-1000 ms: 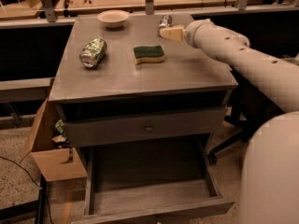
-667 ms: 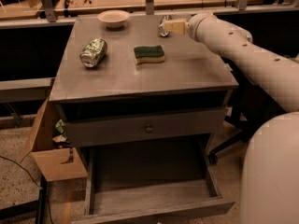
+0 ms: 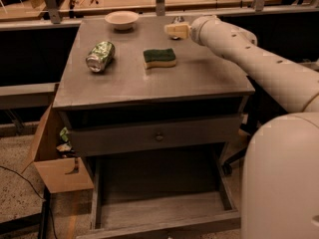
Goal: Place redbull can into middle drawer
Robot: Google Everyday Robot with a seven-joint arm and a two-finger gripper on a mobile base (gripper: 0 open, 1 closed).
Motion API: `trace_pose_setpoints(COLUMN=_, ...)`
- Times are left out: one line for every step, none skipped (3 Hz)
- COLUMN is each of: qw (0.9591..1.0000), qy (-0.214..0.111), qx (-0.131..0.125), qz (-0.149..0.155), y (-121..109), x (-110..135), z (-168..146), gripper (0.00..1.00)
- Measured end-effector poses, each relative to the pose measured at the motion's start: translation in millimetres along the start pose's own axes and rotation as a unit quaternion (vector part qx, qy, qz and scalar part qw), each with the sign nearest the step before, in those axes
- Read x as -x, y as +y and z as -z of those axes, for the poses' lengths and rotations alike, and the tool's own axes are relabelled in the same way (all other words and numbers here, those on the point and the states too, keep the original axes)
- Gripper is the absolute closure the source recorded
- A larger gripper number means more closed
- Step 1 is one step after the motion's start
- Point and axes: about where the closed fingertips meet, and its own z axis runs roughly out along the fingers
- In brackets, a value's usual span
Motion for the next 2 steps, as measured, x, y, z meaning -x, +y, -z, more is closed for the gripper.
trace_pose_setpoints(qw=0.9998, qy=0.016, qx=-0.010, qz=0.001, y=15.3, x=-4.4, z=-21.4, gripper=0.00)
trace_pose_setpoints(qw=0.9992, qy=0.030, qx=-0.026, qz=-0.002, y=19.6, x=-12.6, z=-40.5, gripper=0.00)
